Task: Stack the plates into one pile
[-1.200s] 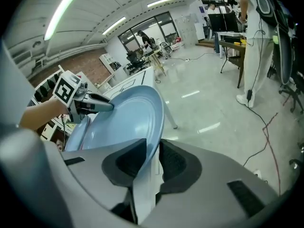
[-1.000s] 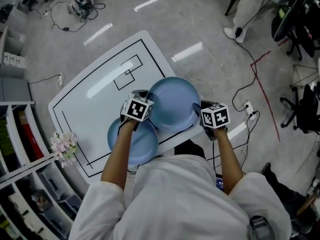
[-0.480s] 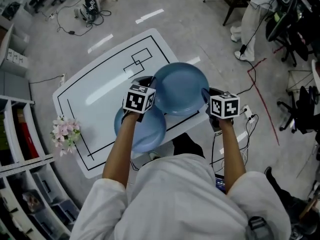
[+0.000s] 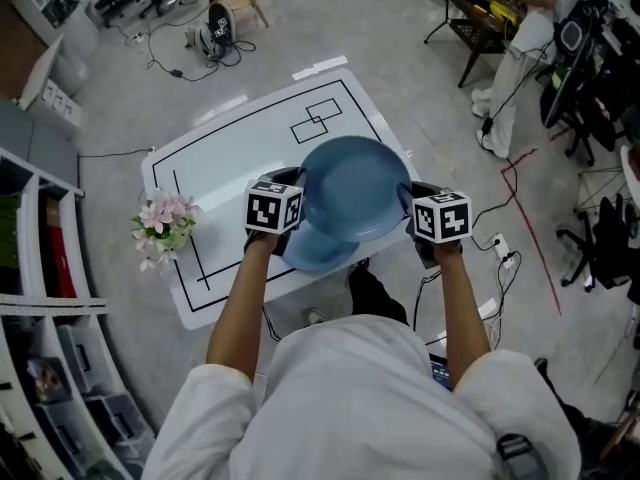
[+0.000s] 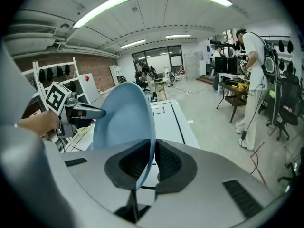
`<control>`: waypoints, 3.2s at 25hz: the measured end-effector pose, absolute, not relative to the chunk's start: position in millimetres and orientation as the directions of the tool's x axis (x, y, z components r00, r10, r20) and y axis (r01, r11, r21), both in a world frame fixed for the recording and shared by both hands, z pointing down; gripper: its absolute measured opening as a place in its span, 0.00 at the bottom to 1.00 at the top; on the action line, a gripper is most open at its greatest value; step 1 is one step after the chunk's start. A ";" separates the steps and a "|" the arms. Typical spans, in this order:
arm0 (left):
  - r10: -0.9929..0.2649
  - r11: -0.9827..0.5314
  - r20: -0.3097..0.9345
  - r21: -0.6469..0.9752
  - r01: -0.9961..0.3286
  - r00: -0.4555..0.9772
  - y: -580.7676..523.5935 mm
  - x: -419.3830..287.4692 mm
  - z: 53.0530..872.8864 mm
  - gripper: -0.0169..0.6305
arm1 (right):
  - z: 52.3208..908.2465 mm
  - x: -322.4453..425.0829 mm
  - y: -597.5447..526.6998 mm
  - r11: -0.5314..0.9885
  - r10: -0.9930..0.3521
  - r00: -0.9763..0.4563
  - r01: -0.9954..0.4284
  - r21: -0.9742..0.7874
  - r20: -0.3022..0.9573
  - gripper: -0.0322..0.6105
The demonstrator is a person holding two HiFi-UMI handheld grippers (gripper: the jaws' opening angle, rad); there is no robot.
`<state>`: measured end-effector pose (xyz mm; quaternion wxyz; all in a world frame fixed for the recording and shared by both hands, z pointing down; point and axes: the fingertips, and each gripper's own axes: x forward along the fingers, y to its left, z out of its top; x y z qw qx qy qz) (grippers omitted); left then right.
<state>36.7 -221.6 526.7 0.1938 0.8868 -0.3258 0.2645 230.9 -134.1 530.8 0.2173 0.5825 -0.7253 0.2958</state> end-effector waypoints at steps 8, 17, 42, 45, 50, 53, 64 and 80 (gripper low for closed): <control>-0.442 -0.623 0.686 0.228 -0.748 0.578 -184.1 -44.4 571.3 0.07 | 568.0 156.8 -123.8 0.243 -0.623 -0.292 -0.954 -0.175 0.726 0.13; -0.385 -0.583 0.771 0.224 -0.781 0.508 -176.0 -81.2 609.7 0.09 | 598.8 124.1 -138.2 0.331 -0.563 -0.309 -0.934 -0.133 0.767 0.18; -0.425 -0.609 0.800 0.094 -0.788 0.424 -168.3 -81.3 663.4 0.30 | 632.4 125.0 -158.0 0.386 -0.570 -0.302 -0.920 -0.076 0.765 0.53; -0.450 -0.604 0.787 0.080 -0.793 0.422 -162.9 -85.9 656.2 0.30 | 620.7 127.6 -157.3 0.385 -0.594 -0.292 -0.921 -0.054 0.749 0.54; -0.549 -0.586 0.716 0.038 -0.809 0.431 -161.4 -97.4 619.1 0.29 | 581.6 128.3 -152.8 0.355 -0.668 -0.274 -0.934 -0.027 0.692 0.48; -0.628 -0.557 0.638 0.030 -0.830 0.445 -163.7 -107.3 576.9 0.23 | 542.1 123.1 -148.1 0.340 -0.727 -0.267 -0.940 -0.005 0.633 0.39; -0.797 -0.574 0.264 -0.053 -0.817 0.543 -142.8 -129.1 406.3 0.06 | 379.8 97.6 -115.1 0.311 -0.901 -0.232 -0.935 0.173 0.365 0.07; -0.805 -0.592 0.097 -0.209 -0.778 0.586 -63.1 -128.6 289.3 0.06 | 291.2 36.9 -43.0 0.408 -0.905 -0.358 -0.885 0.226 0.232 0.07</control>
